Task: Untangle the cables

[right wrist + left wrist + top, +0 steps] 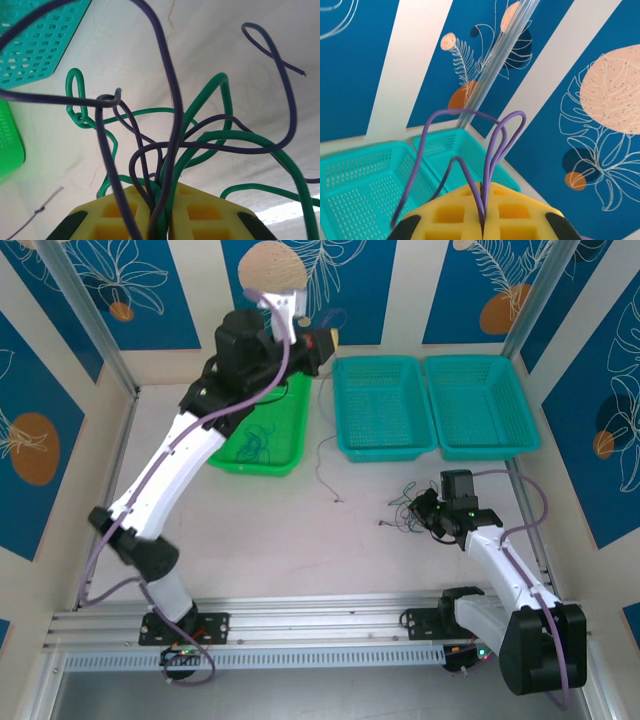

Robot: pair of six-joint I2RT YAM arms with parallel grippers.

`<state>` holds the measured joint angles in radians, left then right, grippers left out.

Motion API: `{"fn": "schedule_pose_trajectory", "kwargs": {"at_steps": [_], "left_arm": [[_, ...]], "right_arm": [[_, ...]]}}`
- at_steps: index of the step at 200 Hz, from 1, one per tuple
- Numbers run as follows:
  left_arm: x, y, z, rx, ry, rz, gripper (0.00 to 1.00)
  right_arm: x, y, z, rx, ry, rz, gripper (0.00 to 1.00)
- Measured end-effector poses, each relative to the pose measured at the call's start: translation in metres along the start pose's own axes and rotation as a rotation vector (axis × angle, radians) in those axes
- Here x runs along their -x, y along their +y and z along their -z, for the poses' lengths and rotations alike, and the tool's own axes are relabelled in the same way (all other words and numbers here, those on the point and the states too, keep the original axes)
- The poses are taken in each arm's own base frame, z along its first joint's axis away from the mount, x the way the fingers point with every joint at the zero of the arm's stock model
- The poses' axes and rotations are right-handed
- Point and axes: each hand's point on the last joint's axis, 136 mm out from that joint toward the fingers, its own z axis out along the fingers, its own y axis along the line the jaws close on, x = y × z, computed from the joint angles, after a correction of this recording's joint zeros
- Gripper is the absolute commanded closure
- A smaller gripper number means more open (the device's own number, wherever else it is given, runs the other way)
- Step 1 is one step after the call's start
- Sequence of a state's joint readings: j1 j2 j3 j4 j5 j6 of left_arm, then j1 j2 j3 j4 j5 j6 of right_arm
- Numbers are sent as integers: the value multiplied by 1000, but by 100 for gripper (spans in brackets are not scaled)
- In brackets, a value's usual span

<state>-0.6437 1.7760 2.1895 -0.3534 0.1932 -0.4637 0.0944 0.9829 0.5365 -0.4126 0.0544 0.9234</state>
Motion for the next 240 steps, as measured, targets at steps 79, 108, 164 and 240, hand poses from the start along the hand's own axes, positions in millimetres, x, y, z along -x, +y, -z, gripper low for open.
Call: {"fn": "schedule_pose_trajectory", "kwargs": {"at_steps": [79,108,164,240], "left_arm": [[73,-6,-39,-22,-278,-176,100],[47,30,-78,52,-269,-198,100],[-99,137,-166,211,20,-110,100],[-249,194,-199,305,317,-59,27]], "right_arm": [[0,1,1,5,-1,5,84],[-2,-1,1,-3,5,23,84],[-2,0,8,6,-6,39,83],[-4,-3,8,-5,1,42,83]]}}
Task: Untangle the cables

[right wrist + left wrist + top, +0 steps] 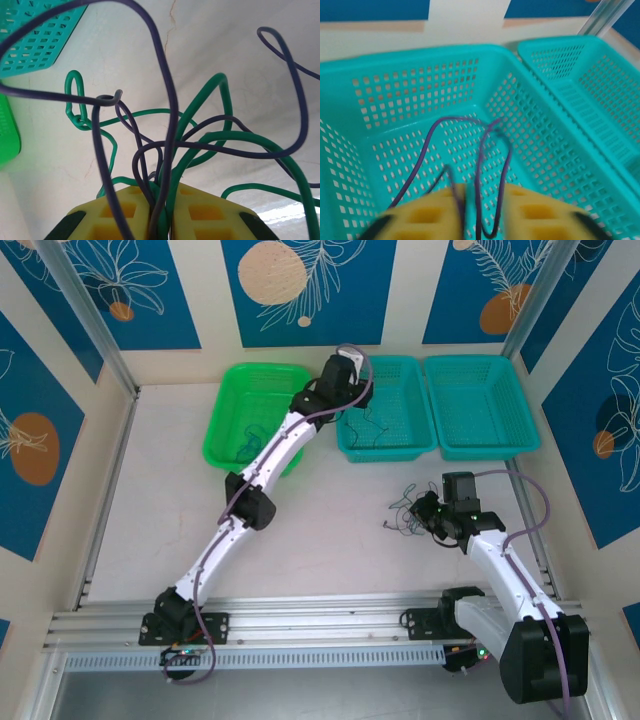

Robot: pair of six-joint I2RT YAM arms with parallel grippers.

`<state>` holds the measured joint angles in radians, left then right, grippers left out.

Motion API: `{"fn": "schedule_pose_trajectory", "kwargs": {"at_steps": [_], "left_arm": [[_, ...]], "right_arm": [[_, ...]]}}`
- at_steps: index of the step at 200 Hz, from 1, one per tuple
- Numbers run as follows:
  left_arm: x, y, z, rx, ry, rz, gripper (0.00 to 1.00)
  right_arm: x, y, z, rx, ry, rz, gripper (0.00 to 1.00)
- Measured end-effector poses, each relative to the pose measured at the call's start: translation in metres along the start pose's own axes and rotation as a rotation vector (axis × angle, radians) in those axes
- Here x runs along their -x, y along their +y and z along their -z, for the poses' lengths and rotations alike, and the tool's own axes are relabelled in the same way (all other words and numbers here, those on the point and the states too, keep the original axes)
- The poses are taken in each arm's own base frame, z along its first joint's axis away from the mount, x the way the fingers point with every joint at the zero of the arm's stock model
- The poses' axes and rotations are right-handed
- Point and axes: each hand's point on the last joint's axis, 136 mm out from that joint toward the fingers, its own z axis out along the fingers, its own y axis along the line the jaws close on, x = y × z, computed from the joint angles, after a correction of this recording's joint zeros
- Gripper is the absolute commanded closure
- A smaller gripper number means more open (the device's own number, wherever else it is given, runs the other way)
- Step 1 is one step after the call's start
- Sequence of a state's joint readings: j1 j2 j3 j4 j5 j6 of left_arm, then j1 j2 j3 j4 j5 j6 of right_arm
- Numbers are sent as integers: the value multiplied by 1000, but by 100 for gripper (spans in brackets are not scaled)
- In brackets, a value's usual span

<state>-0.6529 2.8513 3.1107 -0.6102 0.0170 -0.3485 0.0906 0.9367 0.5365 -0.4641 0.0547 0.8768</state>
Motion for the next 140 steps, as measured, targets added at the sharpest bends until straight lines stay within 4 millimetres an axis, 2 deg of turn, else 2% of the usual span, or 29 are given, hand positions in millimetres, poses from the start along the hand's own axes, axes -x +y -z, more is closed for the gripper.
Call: {"fn": "schedule_pose_trajectory", "kwargs": {"at_steps": [10,20,57,77,99,130,140], "left_arm": [[-4,-2,-1,-1,11,-4,8],[-5,-2,-1,-2,12,-13,0],[-6,-15,4,-61,38,-66,0],[-3,-21,18,-71,73,-111,0],[7,-30,49,-73,122,-186,0],[32,-49,119,-68,151,-276,0],[44,-53,135,-62,132,-287,2]], "right_arm": [[0,-1,0,-2,0,3,83],[0,-1,1,-1,-2,4,83],[1,0,2,3,-8,4,82],[1,0,2,4,-7,4,82],[0,1,2,9,-2,7,82],[1,3,2,19,-2,9,82],[2,4,2,24,-4,10,82]]}}
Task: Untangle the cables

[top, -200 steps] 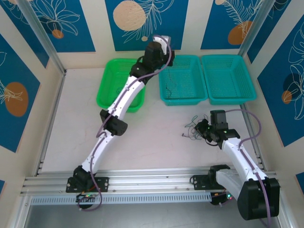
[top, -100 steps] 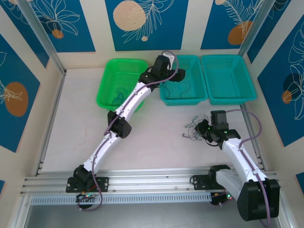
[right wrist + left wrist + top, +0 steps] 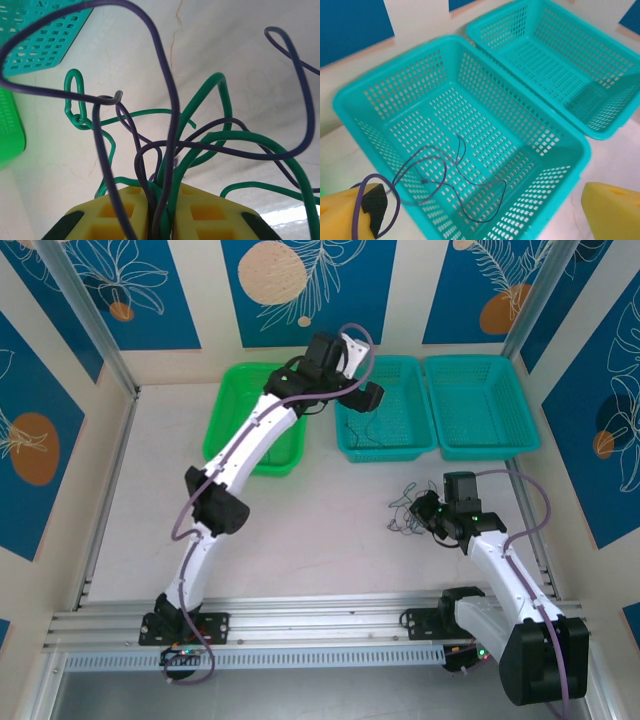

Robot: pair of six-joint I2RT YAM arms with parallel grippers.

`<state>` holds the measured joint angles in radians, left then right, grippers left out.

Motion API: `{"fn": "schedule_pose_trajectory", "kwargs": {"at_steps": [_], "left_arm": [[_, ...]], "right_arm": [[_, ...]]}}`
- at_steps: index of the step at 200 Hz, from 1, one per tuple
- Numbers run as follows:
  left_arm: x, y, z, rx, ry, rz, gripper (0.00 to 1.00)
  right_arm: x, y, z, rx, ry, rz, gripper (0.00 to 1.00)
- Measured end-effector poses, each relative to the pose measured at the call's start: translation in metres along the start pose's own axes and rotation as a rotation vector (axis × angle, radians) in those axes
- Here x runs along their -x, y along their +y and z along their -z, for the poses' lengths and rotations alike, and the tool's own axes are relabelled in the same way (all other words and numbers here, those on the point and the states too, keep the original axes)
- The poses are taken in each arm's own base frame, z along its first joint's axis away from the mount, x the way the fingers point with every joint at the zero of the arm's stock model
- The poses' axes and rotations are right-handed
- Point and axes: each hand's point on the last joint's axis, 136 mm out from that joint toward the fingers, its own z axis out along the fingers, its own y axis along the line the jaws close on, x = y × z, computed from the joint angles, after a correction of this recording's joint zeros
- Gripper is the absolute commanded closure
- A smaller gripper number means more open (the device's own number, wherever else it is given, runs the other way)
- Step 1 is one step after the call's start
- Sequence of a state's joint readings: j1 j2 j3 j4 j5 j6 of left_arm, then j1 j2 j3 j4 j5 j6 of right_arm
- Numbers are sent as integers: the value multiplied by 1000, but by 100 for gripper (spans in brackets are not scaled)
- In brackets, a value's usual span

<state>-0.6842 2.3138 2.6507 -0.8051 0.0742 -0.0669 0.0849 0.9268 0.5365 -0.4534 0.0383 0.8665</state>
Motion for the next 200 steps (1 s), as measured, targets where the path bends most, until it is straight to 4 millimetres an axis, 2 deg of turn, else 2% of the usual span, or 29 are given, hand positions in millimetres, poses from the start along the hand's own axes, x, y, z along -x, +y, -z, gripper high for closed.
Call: {"fn": "schedule_pose_trajectory", "kwargs": {"at_steps": [7,20,40,62,79,88,106,116,119,127,149,174,200], "left_arm": [[8,0,9,6,-21,-2,10],[18,-2,15,5,-50,-12,23],[12,-2,-2,-11,-42,23,28],[-22,-2,-47,-16,33,70,26],[-65,0,-82,-10,134,103,15],[-86,-1,-96,-9,187,117,9],[-118,-4,-112,-5,270,137,3],[-127,-6,-115,-4,294,144,1],[-127,-7,-115,-5,296,143,0],[-126,-8,-114,-6,294,146,0],[-110,-12,-106,-22,259,147,0],[-93,-18,-93,-47,224,177,0],[-73,-27,-78,-89,189,237,2]], "right_arm": [[0,1,0,5,1,1,82],[-1,3,0,14,8,2,82],[-3,2,1,14,15,3,82],[-4,3,6,23,6,7,80],[-2,7,12,47,-14,20,75],[-2,10,14,60,-17,36,63],[-5,14,12,81,7,89,22],[-10,16,8,84,35,118,11],[-12,16,6,81,50,134,6],[-15,17,3,71,79,160,0],[-13,27,5,60,101,219,1],[15,52,27,103,-12,262,0],[52,94,52,202,-172,341,4]]}}
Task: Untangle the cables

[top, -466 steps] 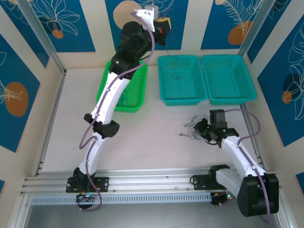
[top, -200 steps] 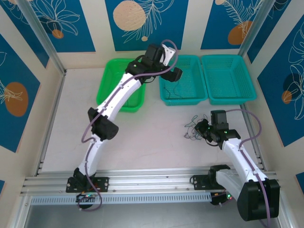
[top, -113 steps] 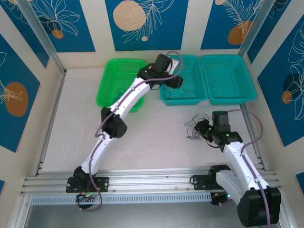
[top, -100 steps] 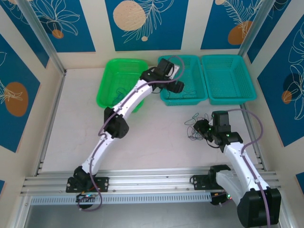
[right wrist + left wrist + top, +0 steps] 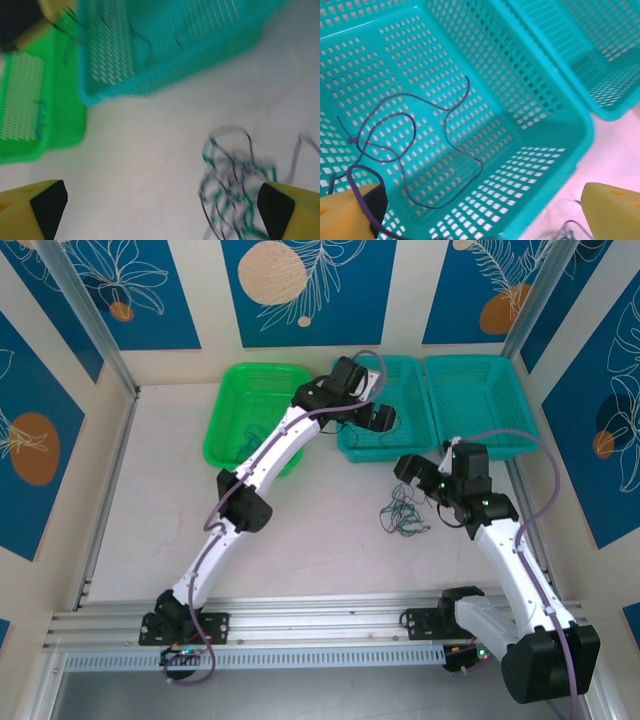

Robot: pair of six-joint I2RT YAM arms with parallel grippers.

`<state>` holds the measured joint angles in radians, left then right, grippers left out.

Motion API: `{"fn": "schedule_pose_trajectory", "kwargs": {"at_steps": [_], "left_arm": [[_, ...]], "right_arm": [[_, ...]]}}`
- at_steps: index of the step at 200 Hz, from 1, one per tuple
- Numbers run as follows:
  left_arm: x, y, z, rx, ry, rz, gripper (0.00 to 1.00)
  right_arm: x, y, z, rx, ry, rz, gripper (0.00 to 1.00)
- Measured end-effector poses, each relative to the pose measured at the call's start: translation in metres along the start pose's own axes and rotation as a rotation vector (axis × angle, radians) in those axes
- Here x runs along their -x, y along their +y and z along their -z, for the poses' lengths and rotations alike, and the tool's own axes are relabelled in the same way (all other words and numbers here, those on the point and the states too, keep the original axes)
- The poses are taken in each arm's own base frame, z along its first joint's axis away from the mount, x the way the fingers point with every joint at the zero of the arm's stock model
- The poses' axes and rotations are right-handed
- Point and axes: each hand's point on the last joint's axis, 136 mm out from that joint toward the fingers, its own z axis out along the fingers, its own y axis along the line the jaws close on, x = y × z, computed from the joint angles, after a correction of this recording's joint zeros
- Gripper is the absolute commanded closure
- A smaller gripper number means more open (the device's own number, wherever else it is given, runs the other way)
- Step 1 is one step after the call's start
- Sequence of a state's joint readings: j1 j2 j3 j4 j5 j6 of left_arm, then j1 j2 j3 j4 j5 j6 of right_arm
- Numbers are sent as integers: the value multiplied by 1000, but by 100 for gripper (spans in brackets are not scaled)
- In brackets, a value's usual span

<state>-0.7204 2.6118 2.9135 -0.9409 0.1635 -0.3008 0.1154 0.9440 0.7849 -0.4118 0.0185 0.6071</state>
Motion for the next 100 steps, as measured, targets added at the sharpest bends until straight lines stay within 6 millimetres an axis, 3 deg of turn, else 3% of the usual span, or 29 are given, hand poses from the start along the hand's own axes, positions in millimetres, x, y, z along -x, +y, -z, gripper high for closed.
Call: {"fn": "schedule_pose_trajectory", "kwargs": {"at_steps": [27,47,83,100], "left_arm": [[13,-15,17,-57,-32,68,3],[23,-23,28,-98,-56,118,3],[37,-35,46,-163,-87,196,5],[44,-41,55,-199,-104,219,5]], "right_arm": [[41,30,-11,156,-128,70,18],[64,36,-33,257,-151,27,25],[80,27,-82,406,-86,-133,27],[81,38,-103,492,-12,-155,23]]}}
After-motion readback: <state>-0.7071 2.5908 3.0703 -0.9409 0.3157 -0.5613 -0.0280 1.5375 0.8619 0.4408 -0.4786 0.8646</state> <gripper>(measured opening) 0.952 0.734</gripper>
